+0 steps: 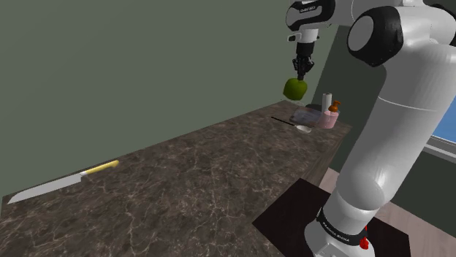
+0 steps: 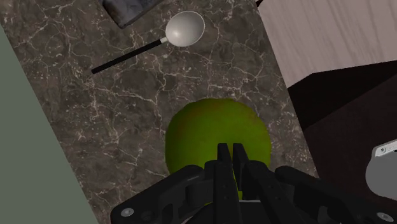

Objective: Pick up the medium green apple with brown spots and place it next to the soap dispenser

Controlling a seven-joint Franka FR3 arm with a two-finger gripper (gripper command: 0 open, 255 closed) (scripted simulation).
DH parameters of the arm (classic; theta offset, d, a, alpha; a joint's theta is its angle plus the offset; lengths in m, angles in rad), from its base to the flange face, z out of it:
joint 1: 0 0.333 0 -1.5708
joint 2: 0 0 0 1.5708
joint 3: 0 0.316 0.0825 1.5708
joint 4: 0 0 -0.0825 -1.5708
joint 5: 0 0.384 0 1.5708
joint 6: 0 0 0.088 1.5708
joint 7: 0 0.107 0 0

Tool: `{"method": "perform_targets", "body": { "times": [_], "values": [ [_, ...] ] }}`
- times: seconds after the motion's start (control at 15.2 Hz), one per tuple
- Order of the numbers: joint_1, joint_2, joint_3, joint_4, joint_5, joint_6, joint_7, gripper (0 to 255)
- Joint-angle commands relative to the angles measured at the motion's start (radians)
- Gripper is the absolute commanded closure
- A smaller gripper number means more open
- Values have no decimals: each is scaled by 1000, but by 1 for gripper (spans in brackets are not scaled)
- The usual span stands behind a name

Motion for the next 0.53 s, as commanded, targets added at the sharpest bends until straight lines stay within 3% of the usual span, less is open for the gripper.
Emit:
{"method": "perform_targets", "body": {
  "times": [0.0,0.46],
  "values": [
    [-28,2,-22,1,2,7,-52,255],
    [-147,87,-96,79,65,21,-242,255]
  ]
}}
